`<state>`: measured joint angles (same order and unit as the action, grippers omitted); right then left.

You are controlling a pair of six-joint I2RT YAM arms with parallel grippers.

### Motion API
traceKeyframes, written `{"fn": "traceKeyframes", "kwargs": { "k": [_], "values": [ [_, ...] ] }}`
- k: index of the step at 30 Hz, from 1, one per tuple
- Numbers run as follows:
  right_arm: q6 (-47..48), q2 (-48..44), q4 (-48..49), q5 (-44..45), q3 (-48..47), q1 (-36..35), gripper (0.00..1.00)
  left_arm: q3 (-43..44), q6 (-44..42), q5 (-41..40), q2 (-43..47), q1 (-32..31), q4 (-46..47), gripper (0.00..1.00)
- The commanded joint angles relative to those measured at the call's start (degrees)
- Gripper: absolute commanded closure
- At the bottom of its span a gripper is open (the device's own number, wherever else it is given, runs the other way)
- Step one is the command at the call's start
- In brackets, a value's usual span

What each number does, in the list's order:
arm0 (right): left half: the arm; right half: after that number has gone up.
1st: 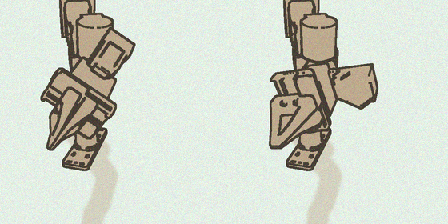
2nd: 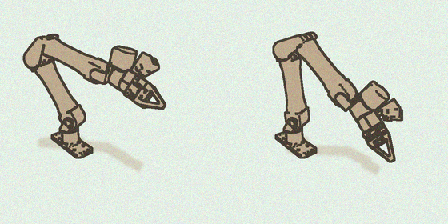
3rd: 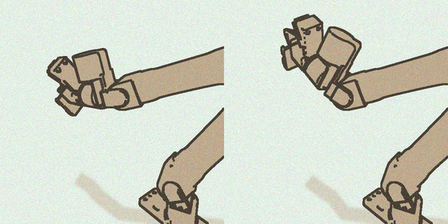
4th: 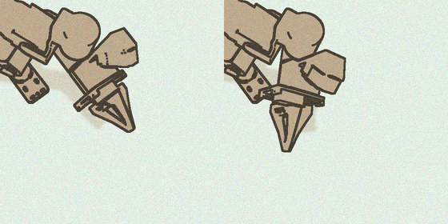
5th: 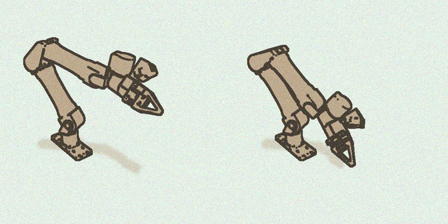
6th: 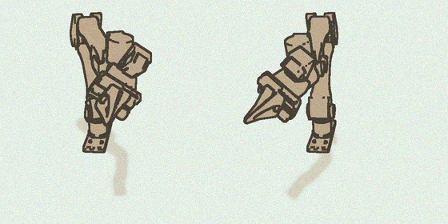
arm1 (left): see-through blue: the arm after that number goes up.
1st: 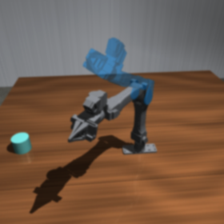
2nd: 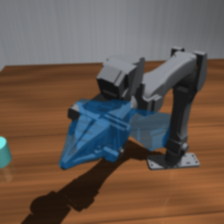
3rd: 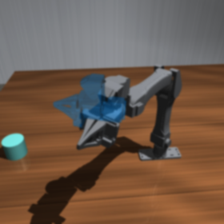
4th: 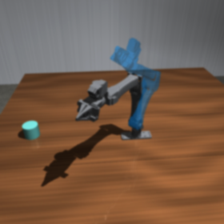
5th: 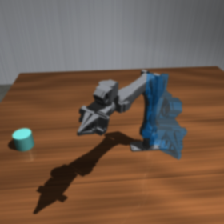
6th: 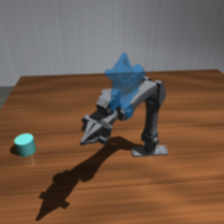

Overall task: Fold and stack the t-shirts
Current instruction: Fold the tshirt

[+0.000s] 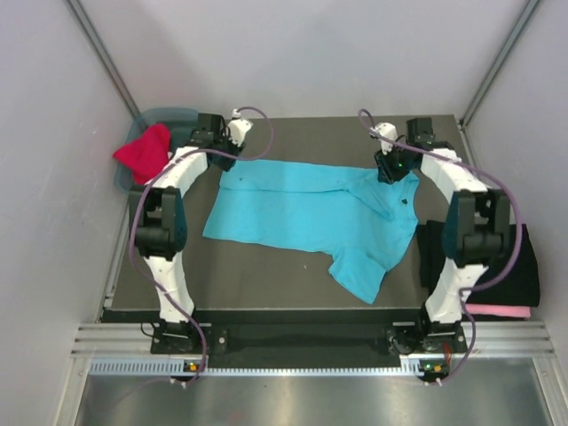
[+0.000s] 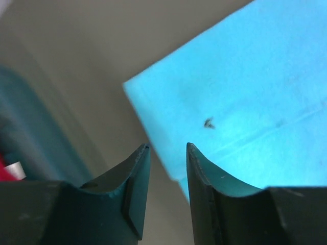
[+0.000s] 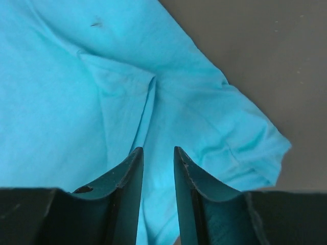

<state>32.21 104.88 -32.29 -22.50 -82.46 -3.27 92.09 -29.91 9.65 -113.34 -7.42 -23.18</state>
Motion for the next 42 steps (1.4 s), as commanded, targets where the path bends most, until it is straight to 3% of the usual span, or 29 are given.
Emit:
{"fn": "traceKeyframes", "kwargs": {
  "k": [1, 8, 13, 24, 30, 37, 42],
  "values": [
    [-1.0, 5.8, -2.3, -2.1, -6.7, -0.2, 0.70, 4.0, 3.0, 0.4, -5.9, -0.7, -1.9, 0.62],
    [-2.5, 15.3, -3.7, -3.4, -14.3, -0.2, 0.72, 2.2, 3.0, 0.5, -8.9, -0.7, -1.7, 0.85],
    [-2.9, 18.3, -5.1, -3.4, -17.7, -0.9, 0.73, 0.3, 2.6, 0.7, -8.8, -0.7, -1.9, 0.92],
    [-0.3, 19.7, -6.3, -0.4, -16.8, -5.9, 0.74, 0.9, 3.8, 1.2, -7.9, -0.4, -1.2, 0.93],
    [0.1, 17.6, -8.1, -2.2, -14.2, -8.5, 0.76, 3.2, 4.0, 1.8, -8.8, -0.2, -5.6, 0.92],
    [-1.6, 4.8, -11.4, -6.1, -4.3, -18.8, 0.79, 2.3, 3.4, 3.0, -7.2, -0.1, -6.3, 0.92],
    [-2.9, -4.1, -9.2, -2.3, 3.0, -23.1, 0.80, 1.5, 1.6, 2.7, -5.4, -0.1, -5.5, 0.92]
  ]
}}
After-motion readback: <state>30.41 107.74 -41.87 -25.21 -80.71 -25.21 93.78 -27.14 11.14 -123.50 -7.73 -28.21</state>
